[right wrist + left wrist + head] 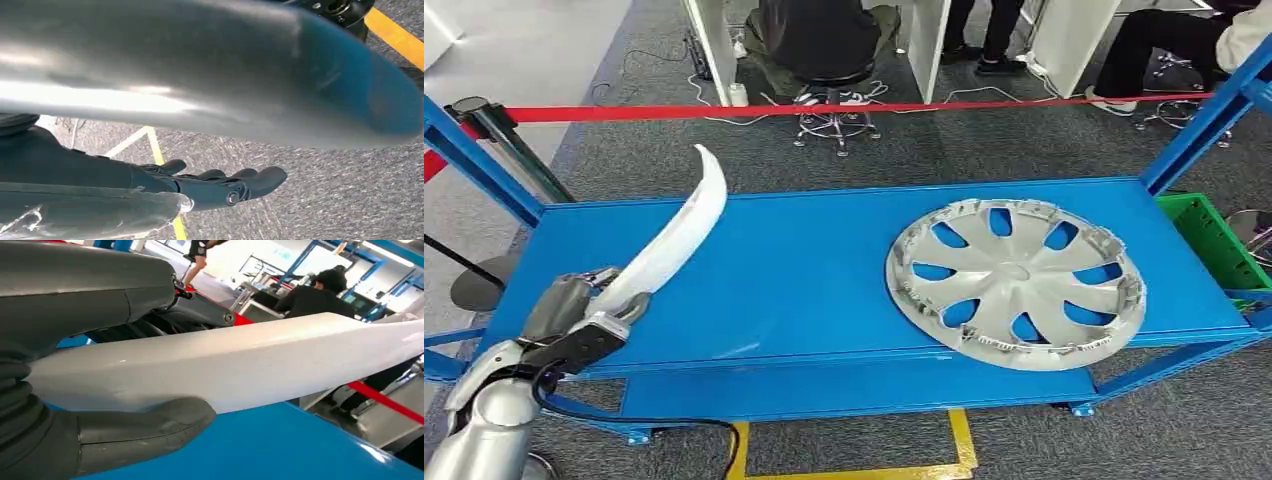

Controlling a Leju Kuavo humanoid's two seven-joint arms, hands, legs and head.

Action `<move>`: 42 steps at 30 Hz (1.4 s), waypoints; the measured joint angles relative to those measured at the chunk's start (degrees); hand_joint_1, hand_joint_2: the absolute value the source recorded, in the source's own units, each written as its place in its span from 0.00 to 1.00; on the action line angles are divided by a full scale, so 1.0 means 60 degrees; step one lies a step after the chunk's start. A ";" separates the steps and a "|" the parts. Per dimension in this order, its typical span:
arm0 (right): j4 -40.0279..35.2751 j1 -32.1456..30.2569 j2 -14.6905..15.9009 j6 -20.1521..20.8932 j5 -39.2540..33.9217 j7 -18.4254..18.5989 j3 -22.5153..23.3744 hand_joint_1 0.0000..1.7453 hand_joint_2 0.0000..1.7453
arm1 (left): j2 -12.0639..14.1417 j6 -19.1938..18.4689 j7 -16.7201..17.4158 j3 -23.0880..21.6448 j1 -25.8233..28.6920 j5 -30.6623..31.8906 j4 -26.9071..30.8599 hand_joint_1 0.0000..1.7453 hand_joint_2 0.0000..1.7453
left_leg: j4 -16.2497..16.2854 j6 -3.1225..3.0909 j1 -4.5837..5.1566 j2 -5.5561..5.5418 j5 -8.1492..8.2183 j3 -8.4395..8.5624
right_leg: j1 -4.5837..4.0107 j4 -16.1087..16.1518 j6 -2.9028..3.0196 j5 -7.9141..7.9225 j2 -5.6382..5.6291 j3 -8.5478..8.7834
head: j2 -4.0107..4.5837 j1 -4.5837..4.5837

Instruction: Take the parts from the cabinet and place them on the table.

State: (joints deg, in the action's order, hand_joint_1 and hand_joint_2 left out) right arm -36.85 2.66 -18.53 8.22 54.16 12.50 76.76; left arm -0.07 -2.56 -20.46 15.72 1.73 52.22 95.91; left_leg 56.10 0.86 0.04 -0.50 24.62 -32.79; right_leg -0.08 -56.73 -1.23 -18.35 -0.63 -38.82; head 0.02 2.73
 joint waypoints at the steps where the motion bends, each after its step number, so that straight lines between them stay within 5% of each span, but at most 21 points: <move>1: 0.0000 -0.0001 0.0000 -0.0007 0.0000 0.0000 -0.0022 0.00 0.00 | -0.0044 -0.0004 0.0000 0.0032 -0.0004 0.0000 0.0018 1.00 1.00 | 0.0000 0.0000 0.0000 0.0000 0.0000 -0.0001 | 0.0000 0.0000 0.0000 0.0000 0.0000 -0.0001 | 0.0000 0.0000; 4: 0.0000 -0.0008 0.0000 -0.0011 -0.0051 0.0026 -0.0109 0.00 0.00 | -0.0182 -0.0347 -0.0168 0.0142 -0.0019 -0.0515 0.0076 1.00 1.00 | 0.0000 0.0000 0.0000 0.0000 -0.0001 -0.0004 | -0.0001 0.0000 0.0000 0.0000 0.0000 -0.0008 | 0.0000 0.0000; 8: -0.0047 -0.0058 0.0004 0.0066 -0.0164 0.0219 -0.0400 0.00 0.00 | -0.0469 -0.1701 -0.0768 0.0269 -0.0045 -0.2842 0.0327 1.00 1.00 | 0.0000 0.0000 0.0000 0.0000 -0.0002 -0.0007 | -0.0001 0.0000 0.0000 0.0002 -0.0001 -0.0011 | 0.0000 -0.0004; 15: -0.0051 -0.0140 0.0004 -0.0058 -0.0507 0.0310 -0.0933 0.00 0.00 | -0.1490 -0.2193 -0.0681 0.0280 -0.0464 -0.5061 0.1031 1.00 1.00 | 0.0000 -0.0003 0.0004 -0.0001 -0.0003 -0.0017 | 0.0003 0.0001 -0.0007 0.0007 0.0003 -0.0012 | 0.0000 -0.0004; 27: 0.0135 -0.0233 0.0029 -0.0404 -0.1129 0.0594 -0.1988 0.00 0.00 | -0.2244 -0.2273 -0.0878 -0.0390 -0.0950 -0.5963 0.1122 1.00 1.00 | 0.0000 -0.0002 0.0003 0.0000 -0.0010 -0.0023 | 0.0002 0.0001 0.0006 0.0018 -0.0003 -0.0025 | 0.0000 -0.0004; 28: 0.0153 -0.0250 0.0029 -0.0408 -0.1155 0.0601 -0.2069 0.00 0.00 | -0.2255 -0.2284 -0.0874 -0.0489 -0.0944 -0.6018 0.1122 1.00 1.00 | 0.0058 -0.0116 0.0047 -0.0004 0.0016 -0.0059 | 0.0047 0.0029 -0.0068 0.0056 -0.0002 -0.0012 | 0.0000 0.0000; 31: 0.0164 -0.0303 0.0029 -0.0412 -0.1224 0.0634 -0.2222 0.00 0.00 | -0.2273 -0.2346 -0.0871 -0.0660 -0.0932 -0.6094 0.1122 1.00 1.00 | -0.0055 -0.0223 0.0045 0.0006 -0.0191 -0.0046 | 0.0048 0.0088 -0.0170 0.0197 -0.0002 0.0001 | 0.0000 0.0011; 33: 0.0189 -0.0344 0.0055 -0.0415 -0.1319 0.0634 -0.2299 0.00 0.00 | -0.2287 -0.2364 -0.0885 -0.0809 -0.0851 -0.6091 0.1122 1.00 1.00 | -0.0228 -0.0276 -0.0063 0.0063 -0.0369 -0.0039 | 0.0045 -0.0285 -0.0209 -0.0401 0.0012 -0.0184 | 0.0000 -0.0029; 35: 0.0215 -0.0365 0.0062 -0.0445 -0.1432 0.0652 -0.2368 0.00 0.00 | -0.2287 -0.2346 -0.0947 -0.0882 -0.0675 -0.6087 0.1122 1.00 1.00 | -0.0220 -0.0253 -0.0090 0.0095 -0.0422 -0.0125 | 0.0104 -0.1819 -0.0292 -0.1413 0.0025 -0.0623 | 0.0000 -0.0066; 37: 0.0233 -0.0405 0.0073 -0.0513 -0.1613 0.0703 -0.2520 0.00 0.00 | -0.2287 -0.2284 -0.1016 -0.0918 -0.0524 -0.6080 0.1122 1.00 1.00 | -0.0208 -0.0203 -0.0101 0.0125 -0.0518 -0.0256 | 0.0147 -0.3028 -0.0376 -0.2061 0.0033 -0.0869 | 0.0000 -0.0066; 39: 0.0233 -0.0448 0.0084 -0.0587 -0.1782 0.0732 -0.2648 0.00 0.00 | -0.2287 -0.2174 -0.1097 -0.0933 -0.0441 -0.5934 0.1122 1.00 1.00 | -0.0171 -0.0091 -0.0158 0.0118 -0.0628 -0.0417 | 0.0201 -0.2443 -0.0441 -0.1925 0.0033 -0.0211 | 0.0000 -0.0062; 41: 0.0237 -0.0453 0.0098 -0.0604 -0.1861 0.0739 -0.2786 0.00 0.00 | -0.2287 -0.2117 -0.1147 -0.0955 -0.0387 -0.5836 0.1125 1.00 1.00 | -0.0052 0.0044 -0.0259 0.0101 -0.0705 -0.0577 | 0.0298 -0.0681 -0.0560 -0.1498 0.0034 0.1109 | 0.0000 -0.0066; 42: 0.0240 -0.0436 0.0098 -0.0605 -0.1869 0.0739 -0.2845 0.00 0.00 | -0.2287 -0.2102 -0.1166 -0.0958 -0.0384 -0.5810 0.1144 1.00 1.00 | 0.0011 0.0140 -0.0280 0.0090 -0.0759 -0.0646 | 0.0280 -0.0333 -0.0626 -0.1765 -0.0040 0.1314 | 0.0000 -0.0066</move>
State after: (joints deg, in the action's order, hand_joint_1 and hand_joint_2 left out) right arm -35.41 0.04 -17.94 4.59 42.95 16.94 59.69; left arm -13.79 -15.17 -27.45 9.97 -0.57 17.35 102.77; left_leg 56.17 1.70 -1.64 0.04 20.07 -36.67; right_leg 1.60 -58.73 -4.99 -28.95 -0.87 -30.94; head 0.02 2.34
